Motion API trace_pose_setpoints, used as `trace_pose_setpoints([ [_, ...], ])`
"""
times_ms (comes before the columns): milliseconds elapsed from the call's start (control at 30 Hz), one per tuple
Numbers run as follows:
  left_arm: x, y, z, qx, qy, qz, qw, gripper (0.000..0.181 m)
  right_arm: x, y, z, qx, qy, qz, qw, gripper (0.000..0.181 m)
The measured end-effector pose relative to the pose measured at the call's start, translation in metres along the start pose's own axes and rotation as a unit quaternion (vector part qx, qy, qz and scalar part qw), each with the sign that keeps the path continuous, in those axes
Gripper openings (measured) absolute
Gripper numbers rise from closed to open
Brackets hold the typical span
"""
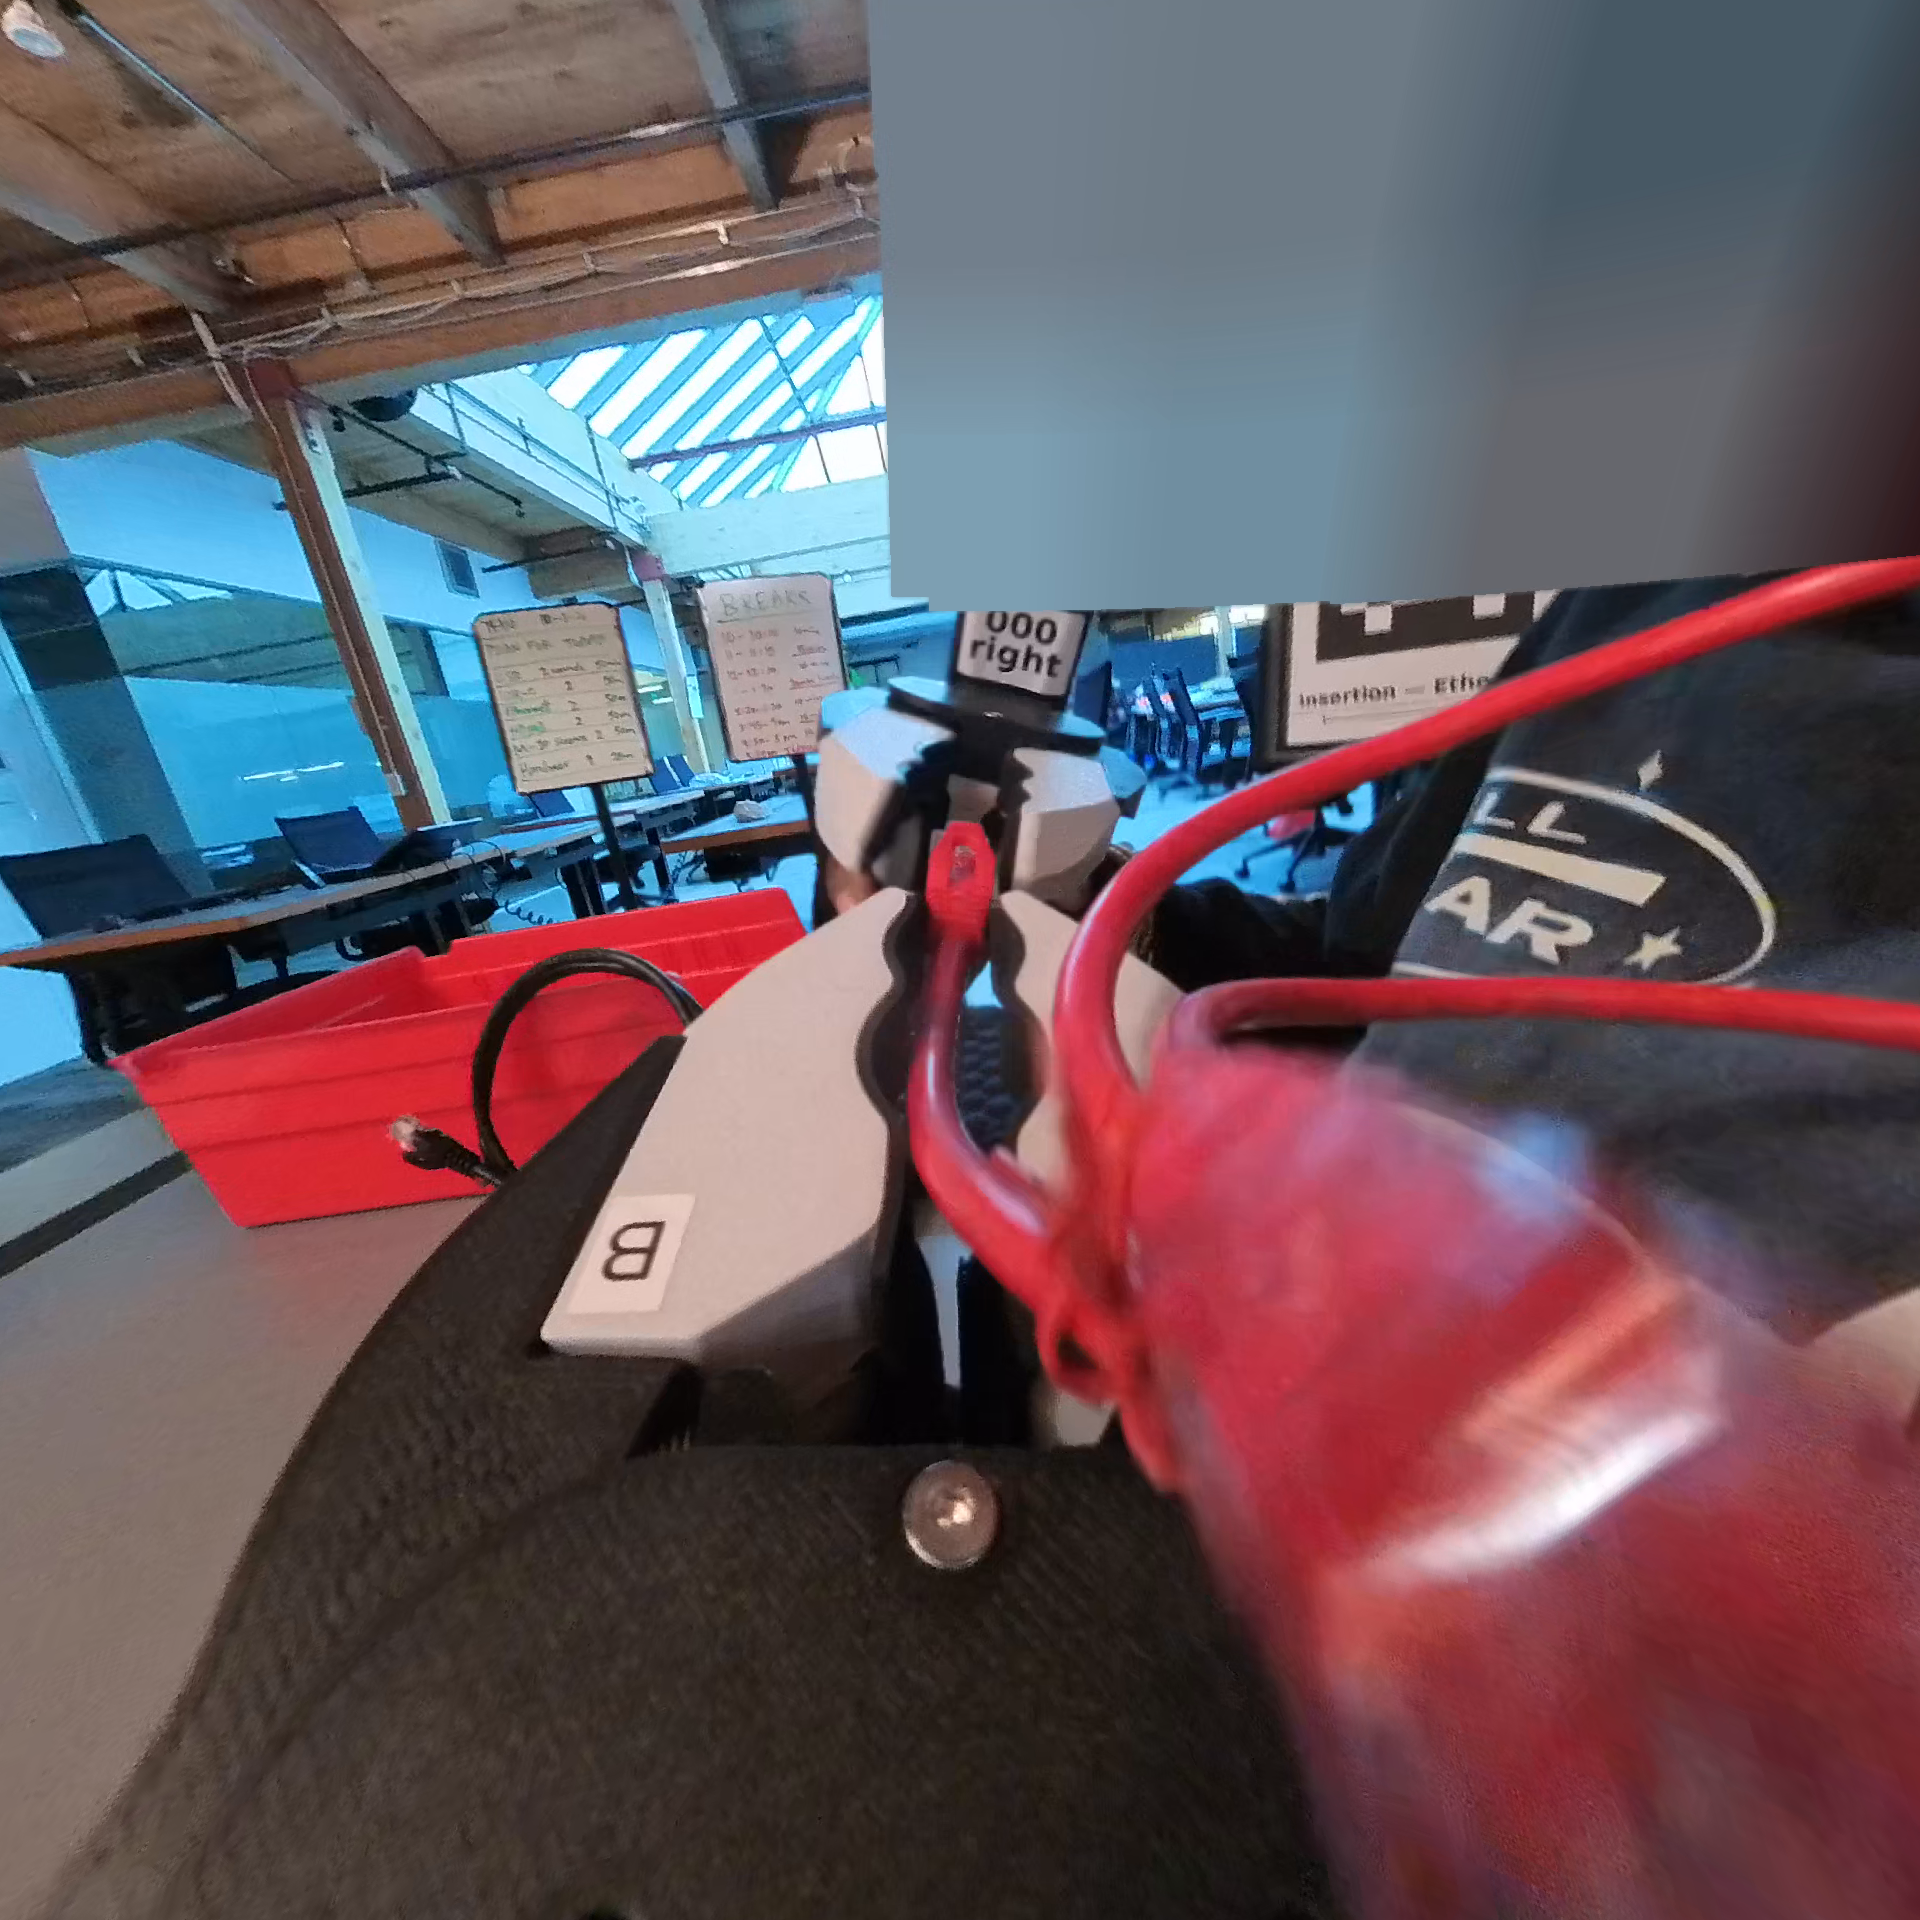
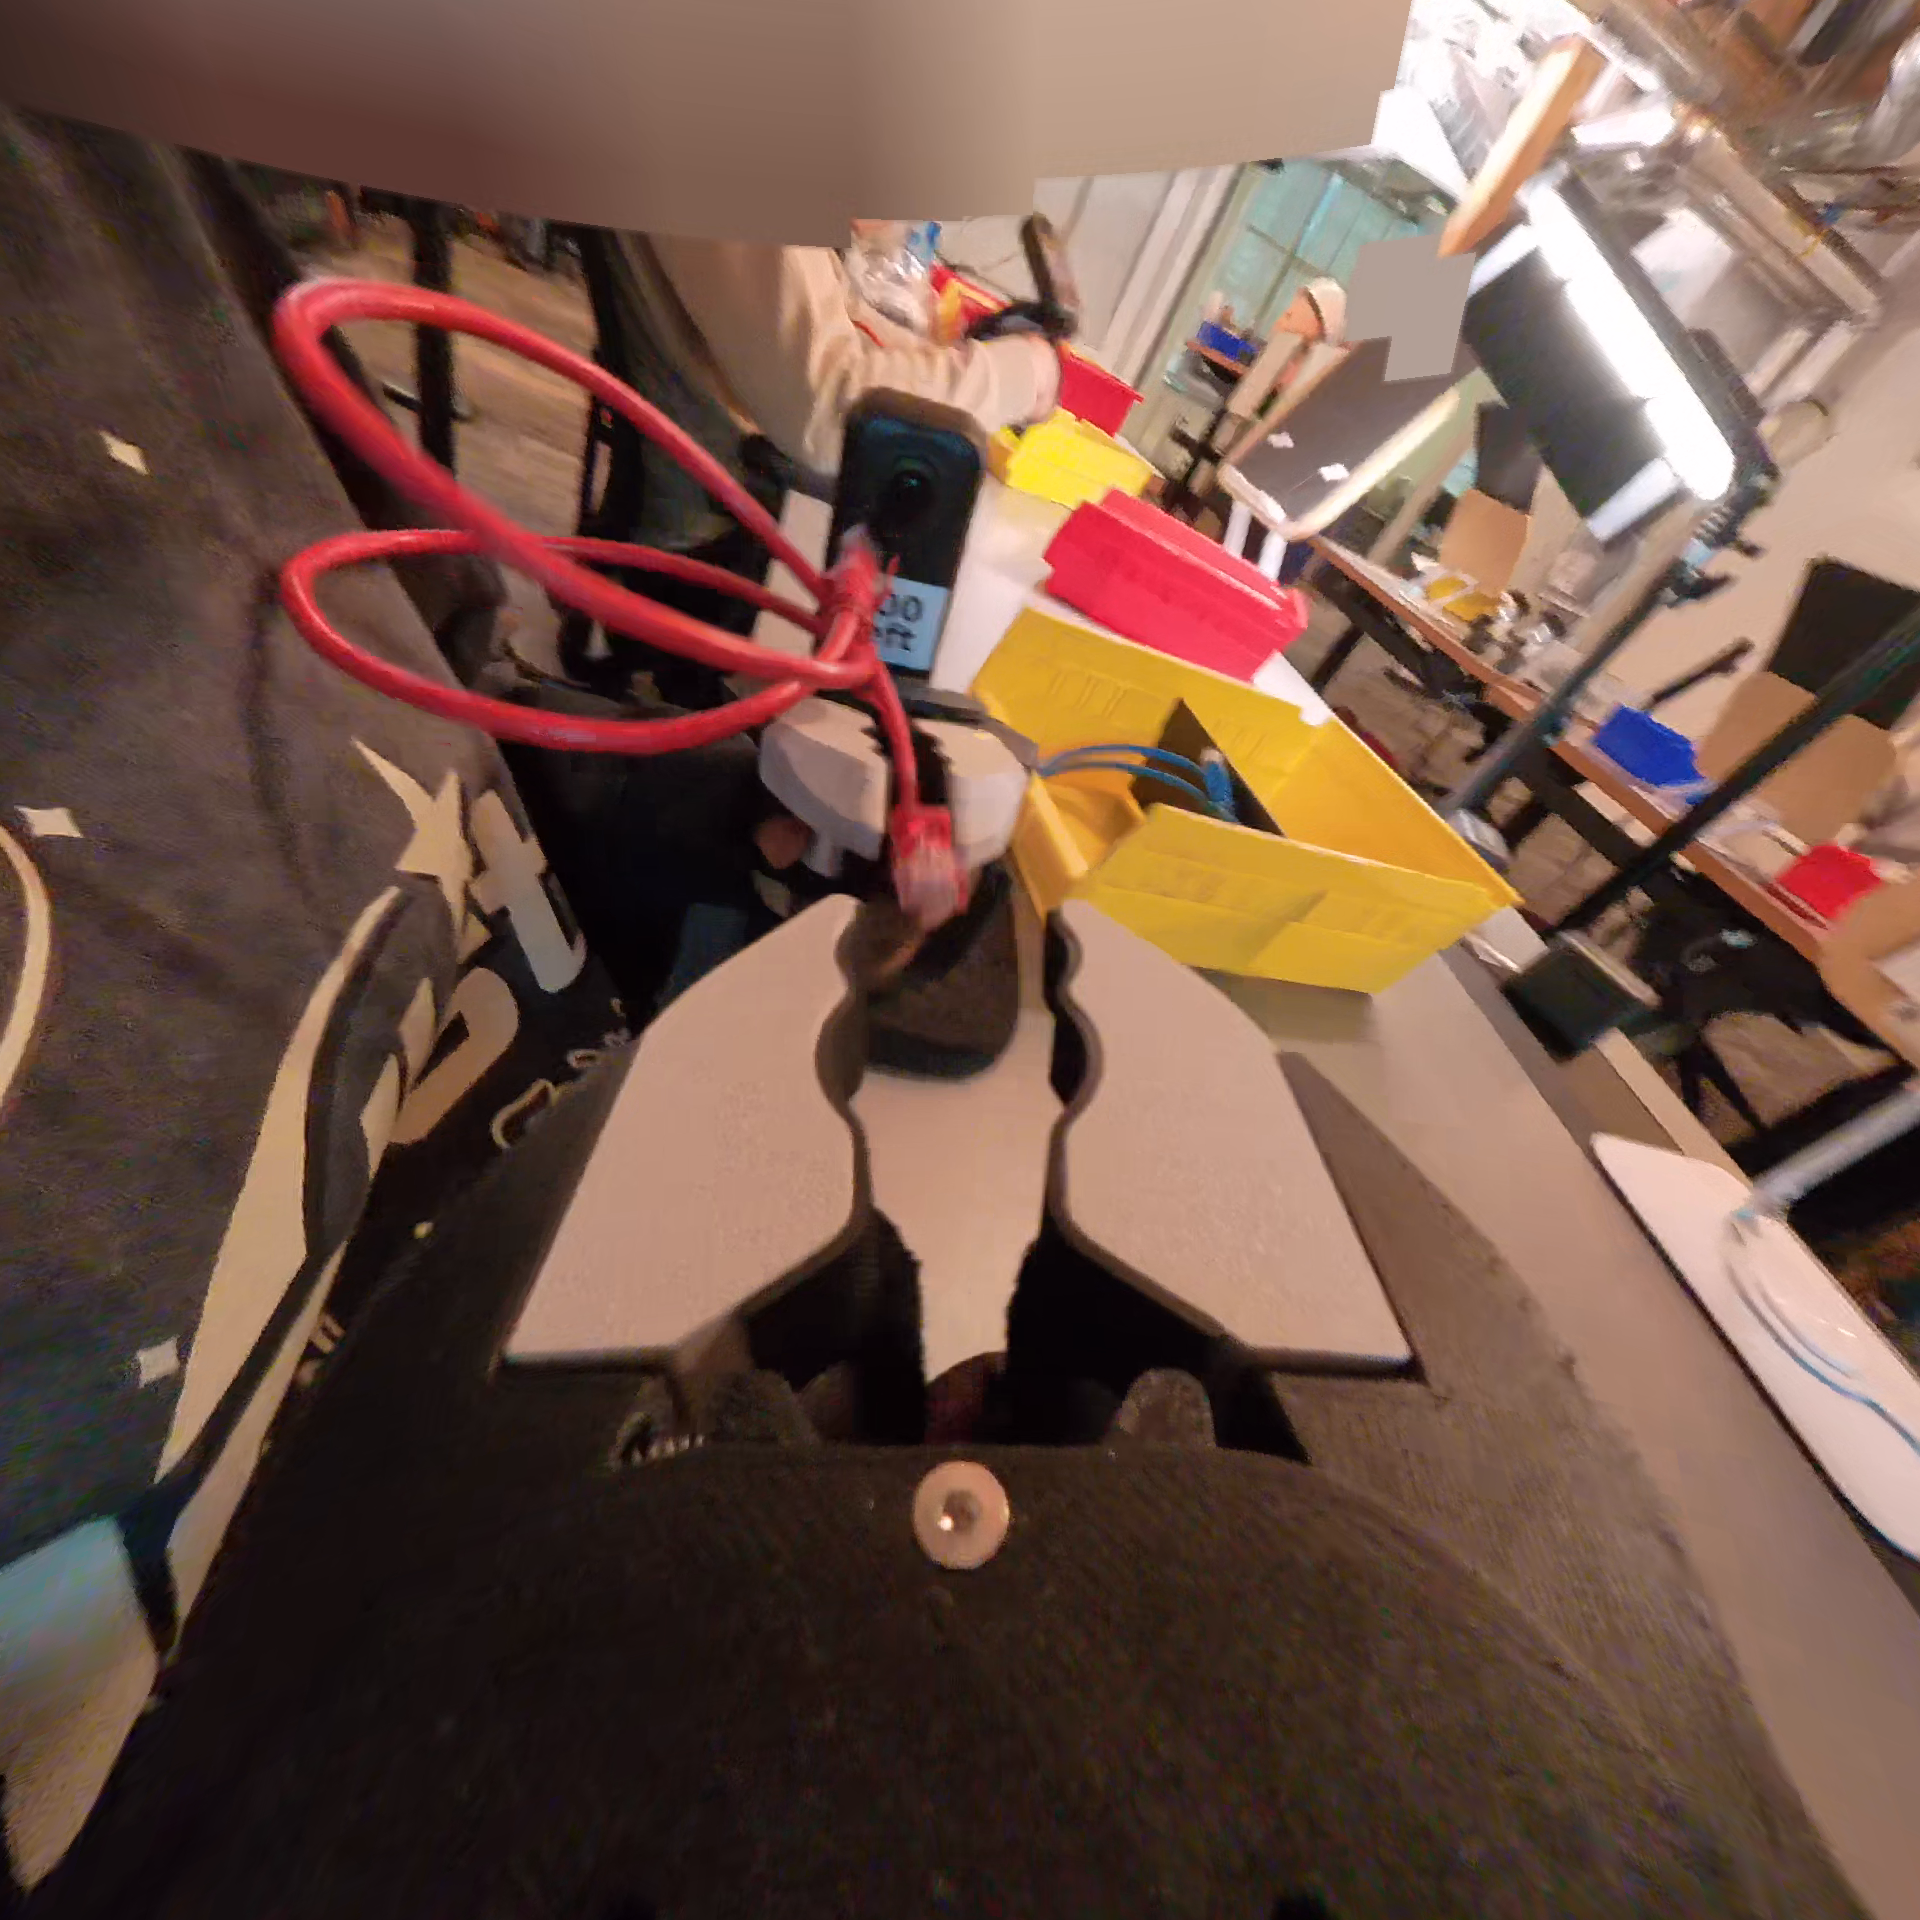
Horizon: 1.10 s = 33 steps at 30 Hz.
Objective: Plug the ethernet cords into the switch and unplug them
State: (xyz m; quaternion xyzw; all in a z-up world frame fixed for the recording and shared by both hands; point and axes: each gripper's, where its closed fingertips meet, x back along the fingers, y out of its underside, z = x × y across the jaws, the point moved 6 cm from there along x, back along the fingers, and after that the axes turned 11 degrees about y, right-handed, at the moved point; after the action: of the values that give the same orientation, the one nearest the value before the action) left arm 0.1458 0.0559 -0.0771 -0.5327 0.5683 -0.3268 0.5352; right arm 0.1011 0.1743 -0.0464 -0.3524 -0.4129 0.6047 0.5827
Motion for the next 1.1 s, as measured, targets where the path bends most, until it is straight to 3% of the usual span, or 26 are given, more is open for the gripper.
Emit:
trace_pose_setpoints([
  [33, 0.004, -0.002, -0.003, 0.009, -0.01, 0.011, 1.0, 0.011, 0.008, -0.002, 0.008, -0.004, 0.012, -0.02, 1.0, 0.04],
  [100, 0.012, -0.004, -0.01, 0.025, -0.03, 0.032, 0.999, 0.011, 0.026, 0.004, 0.024, -0.031, 0.037, -0.097, 0.994, 0.054],
  [200, 0.018, -0.008, -0.015, 0.048, -0.038, 0.068, 0.996, 0.011, 0.049, 0.036, 0.035, -0.069, 0.05, -0.257, 0.963, 0.084],
  [433, 0.018, -0.008, -0.015, 0.05, -0.039, 0.073, 0.995, 0.011, 0.059, 0.107, 0.024, -0.156, 0.017, -0.428, 0.89, 0.085],
  [533, 0.017, -0.007, -0.014, 0.046, -0.04, 0.066, 0.996, 0.011, 0.059, 0.127, 0.028, -0.189, 0.035, -0.446, 0.874, 0.086],
  [733, 0.016, -0.005, -0.015, 0.047, -0.043, 0.059, 0.996, 0.011, 0.051, 0.152, 0.033, -0.178, 0.048, -0.441, 0.878, 0.078],
  [967, 0.011, 0.002, -0.016, 0.035, -0.06, 0.019, 0.997, 0.011, 0.043, 0.152, 0.031, -0.15, 0.025, -0.416, 0.897, 0.06],
  [1100, 0.013, 0.008, -0.025, -0.005, -0.15, -0.022, 0.988, 0.011, 0.04, 0.128, 0.041, -0.178, 0.112, -0.323, 0.922, 0.06],
])
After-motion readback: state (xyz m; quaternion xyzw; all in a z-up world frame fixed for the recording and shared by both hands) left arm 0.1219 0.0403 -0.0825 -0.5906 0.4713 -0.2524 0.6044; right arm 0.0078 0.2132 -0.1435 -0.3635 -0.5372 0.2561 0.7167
